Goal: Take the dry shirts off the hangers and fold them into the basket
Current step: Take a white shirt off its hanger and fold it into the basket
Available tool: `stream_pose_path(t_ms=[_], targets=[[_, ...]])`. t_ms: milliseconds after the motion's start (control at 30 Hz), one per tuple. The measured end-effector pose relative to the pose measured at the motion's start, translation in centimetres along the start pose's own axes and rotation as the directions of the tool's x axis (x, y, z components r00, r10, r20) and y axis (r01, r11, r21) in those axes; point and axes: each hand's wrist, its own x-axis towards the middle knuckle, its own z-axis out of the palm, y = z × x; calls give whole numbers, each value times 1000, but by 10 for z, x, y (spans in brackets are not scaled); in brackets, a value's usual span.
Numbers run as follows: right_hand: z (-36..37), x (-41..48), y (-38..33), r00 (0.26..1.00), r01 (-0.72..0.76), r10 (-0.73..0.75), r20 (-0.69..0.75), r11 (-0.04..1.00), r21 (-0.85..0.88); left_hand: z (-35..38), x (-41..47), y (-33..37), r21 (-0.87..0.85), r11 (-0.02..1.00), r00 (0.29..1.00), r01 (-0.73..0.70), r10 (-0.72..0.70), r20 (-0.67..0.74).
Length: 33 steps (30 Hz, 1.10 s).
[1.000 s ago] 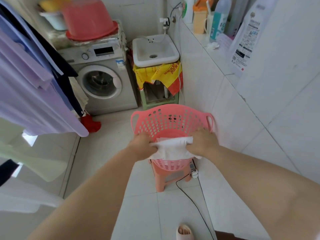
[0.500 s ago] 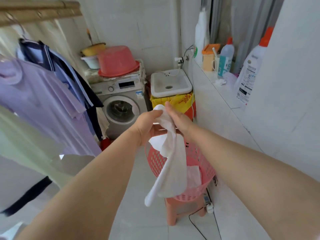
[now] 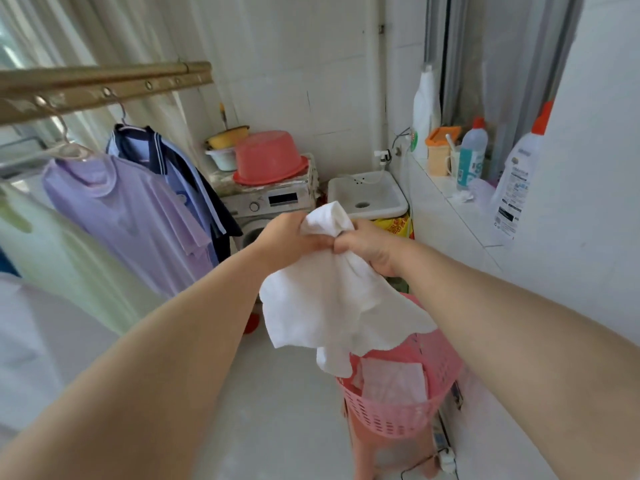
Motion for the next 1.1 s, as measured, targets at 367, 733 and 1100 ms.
stream_pose_path(t_ms=[367,733,1100], targets=[[7,-9,19,996,-91,93,-2,967,-237,-63,-3,-8,33,978,950,-208,210,-233],[56,1,36,991,-89,45,-122,916,-391,-132,-18,-67,-103,987,892,-122,64,-447],[49,-17,20,958,-273,264,-114,959,-70,-166,-48,-148,-123,984,882,130,-171,-439]])
